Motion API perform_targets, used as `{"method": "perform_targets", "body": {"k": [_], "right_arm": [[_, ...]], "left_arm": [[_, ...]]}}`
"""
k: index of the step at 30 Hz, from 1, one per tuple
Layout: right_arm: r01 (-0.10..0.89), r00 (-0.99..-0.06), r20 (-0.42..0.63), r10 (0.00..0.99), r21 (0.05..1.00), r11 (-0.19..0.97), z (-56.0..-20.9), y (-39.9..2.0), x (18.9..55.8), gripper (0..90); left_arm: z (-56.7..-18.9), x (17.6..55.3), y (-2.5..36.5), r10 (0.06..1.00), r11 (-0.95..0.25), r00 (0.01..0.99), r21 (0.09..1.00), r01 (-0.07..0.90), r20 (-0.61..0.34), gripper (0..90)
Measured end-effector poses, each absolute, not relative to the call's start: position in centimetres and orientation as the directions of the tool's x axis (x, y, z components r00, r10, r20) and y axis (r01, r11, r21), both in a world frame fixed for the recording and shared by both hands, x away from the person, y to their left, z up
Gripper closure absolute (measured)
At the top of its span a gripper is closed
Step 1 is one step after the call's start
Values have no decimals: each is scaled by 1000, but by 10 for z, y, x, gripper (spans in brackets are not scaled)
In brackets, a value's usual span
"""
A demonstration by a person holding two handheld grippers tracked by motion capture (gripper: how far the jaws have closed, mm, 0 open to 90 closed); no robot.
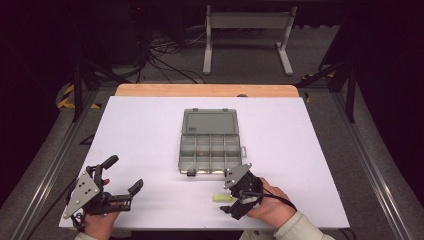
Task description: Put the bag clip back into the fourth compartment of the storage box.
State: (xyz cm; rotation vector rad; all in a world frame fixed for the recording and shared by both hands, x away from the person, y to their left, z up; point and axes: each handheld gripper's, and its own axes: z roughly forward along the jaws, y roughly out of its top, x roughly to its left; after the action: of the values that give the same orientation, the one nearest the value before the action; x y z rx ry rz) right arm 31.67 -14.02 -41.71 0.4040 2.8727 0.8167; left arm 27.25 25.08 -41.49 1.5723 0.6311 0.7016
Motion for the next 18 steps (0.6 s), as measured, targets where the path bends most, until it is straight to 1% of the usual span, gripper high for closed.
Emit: {"method": "perform_targets", "body": {"k": [7, 12, 13, 14, 15, 16, 17, 18], "right_arm": [[203, -964, -48, 262, 501, 841, -424, -133, 323, 208], [195, -970, -36, 241, 476, 857, -432, -127, 328, 360], [195, -970, -36, 241, 476, 857, -432, -127, 328, 360], [184, -972, -44, 232, 474, 861, -432, -127, 329, 387], [172, -976, -41, 215, 462, 870, -434, -126, 329, 483], [172, -976, -41, 215, 462, 870, -434, -126, 329, 483], [172, -975, -45, 217, 459, 872, -434, -126, 329, 525], [162, -977, -48, 206, 456, 875, -435, -126, 330, 586]], "left_arm": [[-415, 273, 251, 740, -111, 667, 994, 2, 82, 3], [-415, 272, 251, 740, -115, 667, 993, -1, 86, 3], [-415, 272, 251, 740, -115, 667, 993, -1, 86, 3], [-415, 272, 251, 740, -116, 666, 993, -1, 87, 3], [-415, 272, 251, 740, -117, 666, 993, -2, 88, 3], [-415, 273, 251, 740, -116, 667, 993, -2, 88, 3], [-415, 273, 251, 740, -114, 668, 993, 0, 85, 3], [-415, 273, 251, 740, -114, 667, 993, 0, 85, 3]]}}
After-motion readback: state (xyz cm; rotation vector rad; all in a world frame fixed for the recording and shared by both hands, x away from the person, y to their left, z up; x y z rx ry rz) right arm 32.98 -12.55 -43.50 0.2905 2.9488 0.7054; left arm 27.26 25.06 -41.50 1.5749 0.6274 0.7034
